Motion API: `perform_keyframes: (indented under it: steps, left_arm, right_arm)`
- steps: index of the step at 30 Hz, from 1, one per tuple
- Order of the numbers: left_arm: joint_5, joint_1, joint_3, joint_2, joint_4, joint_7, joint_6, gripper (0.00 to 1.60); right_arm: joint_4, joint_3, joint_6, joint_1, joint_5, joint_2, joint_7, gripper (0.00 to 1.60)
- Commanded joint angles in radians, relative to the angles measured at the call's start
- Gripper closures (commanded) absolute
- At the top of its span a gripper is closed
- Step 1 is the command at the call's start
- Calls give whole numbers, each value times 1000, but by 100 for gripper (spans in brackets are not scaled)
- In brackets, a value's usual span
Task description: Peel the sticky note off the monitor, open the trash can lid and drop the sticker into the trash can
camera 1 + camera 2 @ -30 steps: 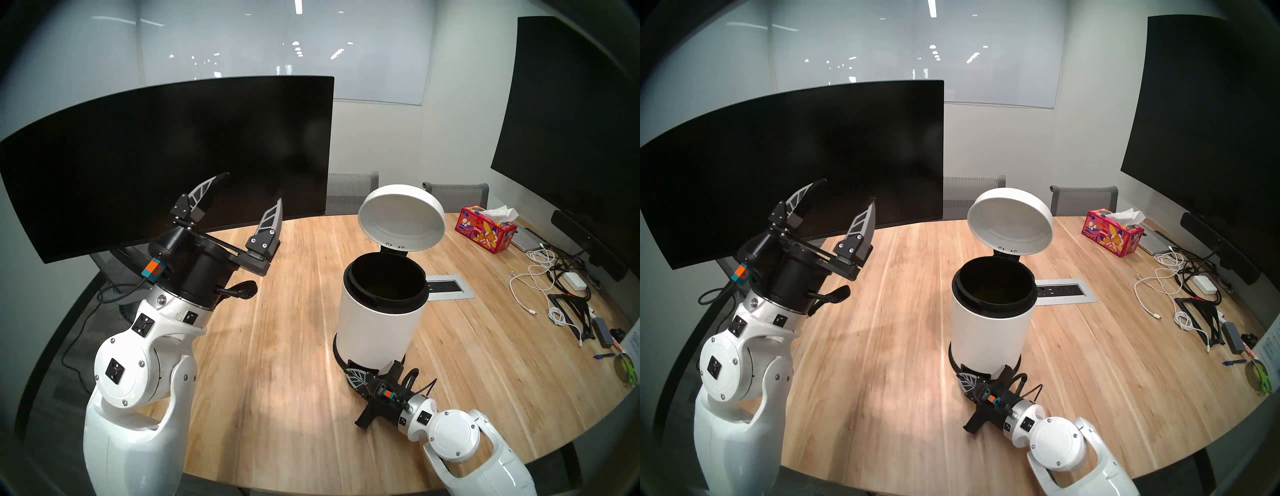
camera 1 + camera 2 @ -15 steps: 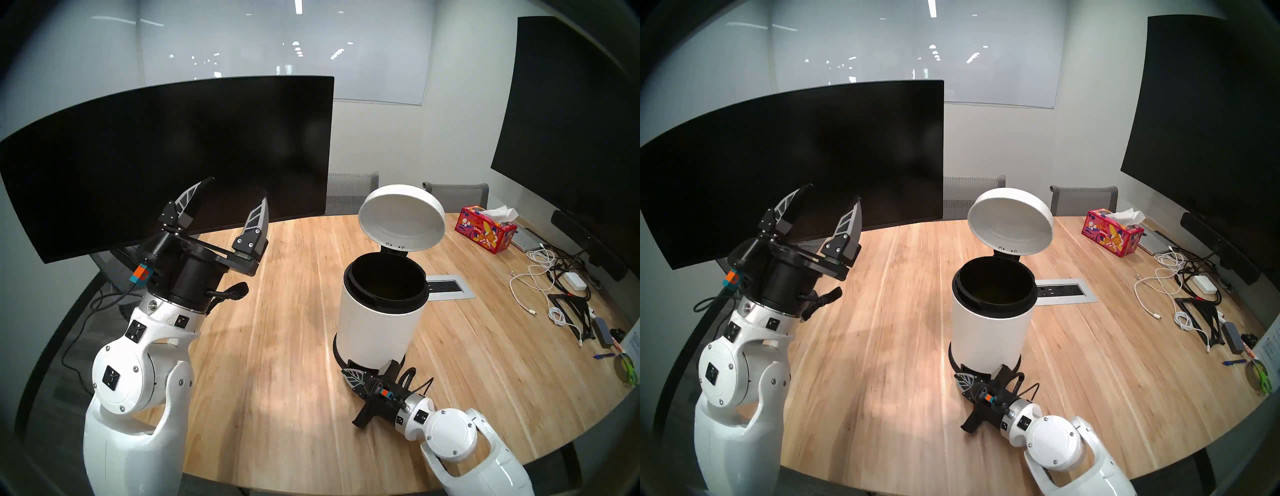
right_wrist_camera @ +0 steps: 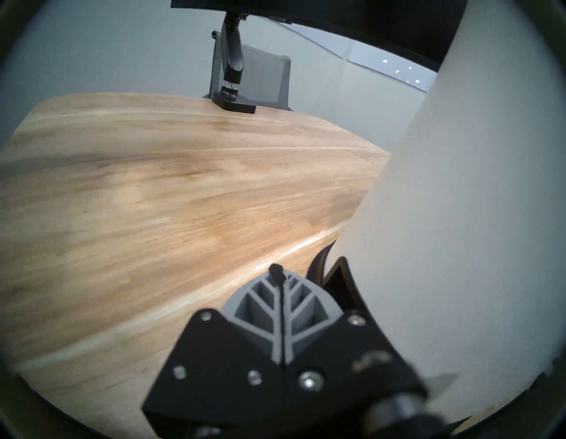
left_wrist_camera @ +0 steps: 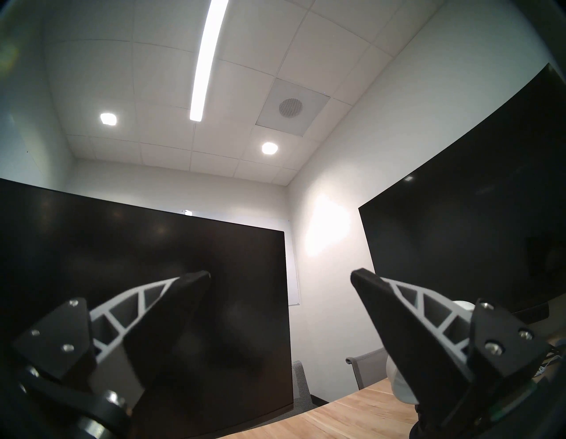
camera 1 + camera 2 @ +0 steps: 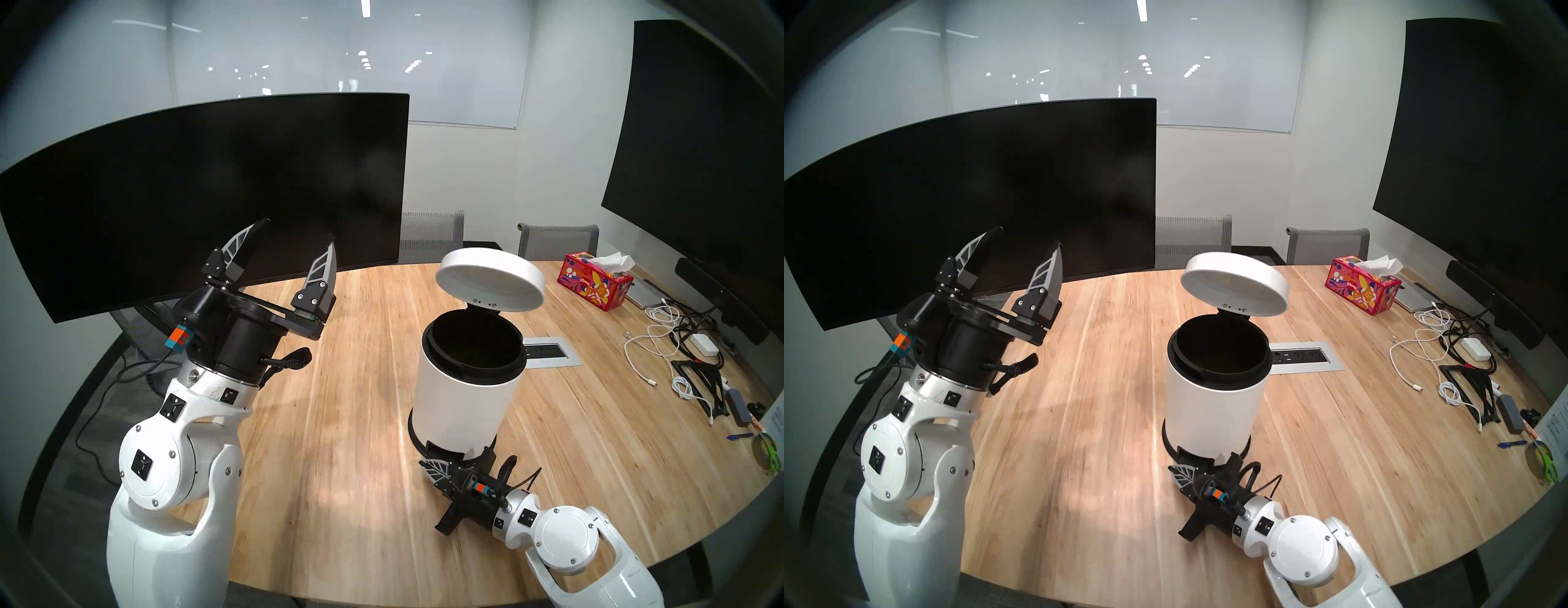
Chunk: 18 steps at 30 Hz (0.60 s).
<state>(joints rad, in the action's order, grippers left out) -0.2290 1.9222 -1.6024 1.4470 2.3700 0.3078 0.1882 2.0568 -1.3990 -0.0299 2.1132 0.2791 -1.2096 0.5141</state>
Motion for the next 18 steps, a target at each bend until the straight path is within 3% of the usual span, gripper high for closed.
perform_keyframes:
  steps: [1, 18]
  left_arm:
    - [10, -5, 8, -1, 13, -1, -2, 0]
    - [21, 11, 5, 3, 20, -15, 0, 0]
  right_arm:
    - [112, -10, 45, 95, -40, 19, 14, 160]
    - [345, -65, 91, 317, -93, 64, 37, 160]
